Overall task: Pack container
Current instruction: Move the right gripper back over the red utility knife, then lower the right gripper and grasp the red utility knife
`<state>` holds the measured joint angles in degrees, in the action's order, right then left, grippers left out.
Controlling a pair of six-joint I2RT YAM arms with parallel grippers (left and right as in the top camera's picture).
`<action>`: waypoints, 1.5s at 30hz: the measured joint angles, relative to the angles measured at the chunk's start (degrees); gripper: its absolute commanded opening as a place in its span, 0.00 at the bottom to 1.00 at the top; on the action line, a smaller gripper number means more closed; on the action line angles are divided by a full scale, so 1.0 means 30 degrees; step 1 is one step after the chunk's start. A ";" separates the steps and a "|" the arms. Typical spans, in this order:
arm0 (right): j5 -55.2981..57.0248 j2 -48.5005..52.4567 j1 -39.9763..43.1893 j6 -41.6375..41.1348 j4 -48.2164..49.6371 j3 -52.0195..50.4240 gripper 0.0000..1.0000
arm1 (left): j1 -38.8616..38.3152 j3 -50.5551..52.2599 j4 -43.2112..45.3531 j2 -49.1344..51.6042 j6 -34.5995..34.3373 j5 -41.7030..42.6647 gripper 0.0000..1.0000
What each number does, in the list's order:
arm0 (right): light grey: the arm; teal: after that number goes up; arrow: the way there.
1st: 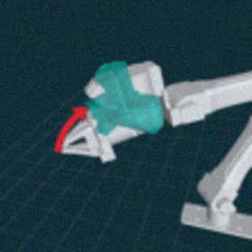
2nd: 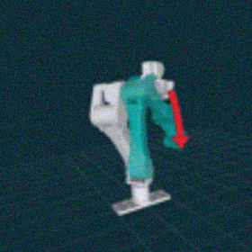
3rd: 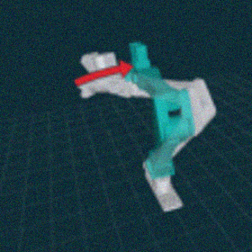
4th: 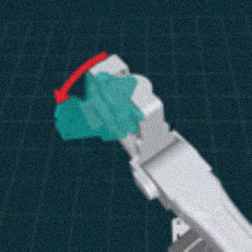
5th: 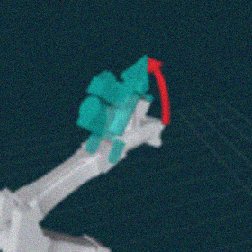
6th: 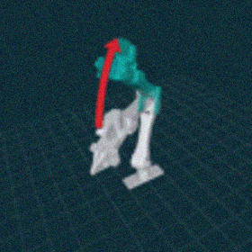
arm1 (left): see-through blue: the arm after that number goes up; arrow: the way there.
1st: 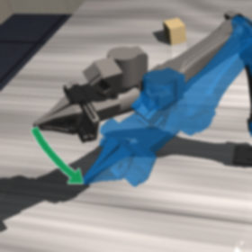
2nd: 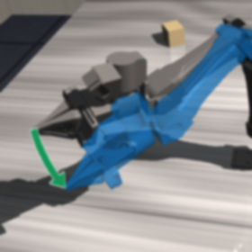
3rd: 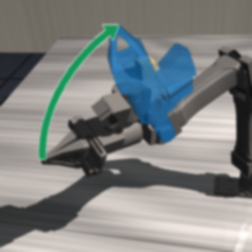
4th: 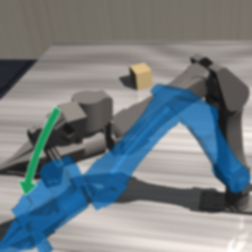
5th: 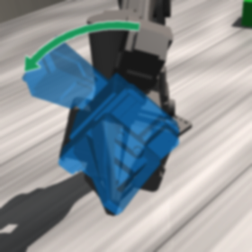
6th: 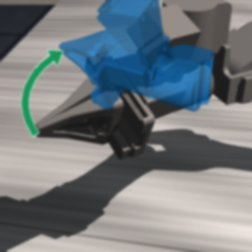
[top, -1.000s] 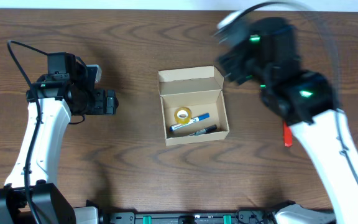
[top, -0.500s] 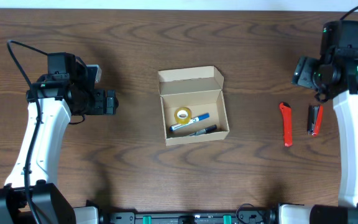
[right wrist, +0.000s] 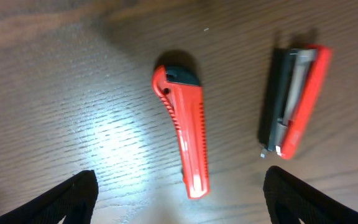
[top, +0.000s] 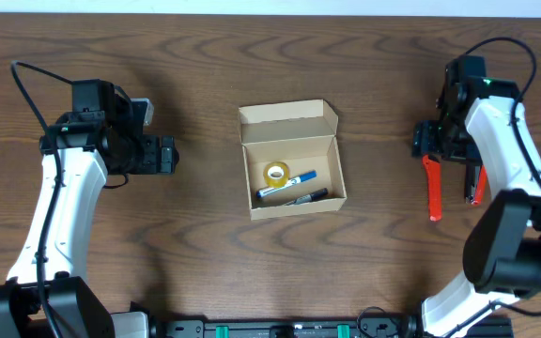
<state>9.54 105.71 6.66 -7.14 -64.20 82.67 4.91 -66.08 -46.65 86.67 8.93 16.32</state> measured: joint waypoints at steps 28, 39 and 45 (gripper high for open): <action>-0.2790 0.3730 0.2280 0.1858 -0.0401 -0.0015 0.75 | 0.0000 0.0000 0.0066 0.0000 -0.0051 0.0000 0.95; -0.2827 0.3745 0.2280 0.3614 -0.0386 -0.0976 0.80 | 0.0000 0.0000 0.0058 0.0000 -0.0087 0.0000 0.96; -0.2543 0.3745 0.2280 0.4131 0.0102 -0.0998 0.79 | 0.0000 0.0000 0.0058 0.0000 -0.0131 0.0000 0.95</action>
<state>1.91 116.95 13.50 5.26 -63.90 79.68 4.91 -66.08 -46.48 86.67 8.54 16.32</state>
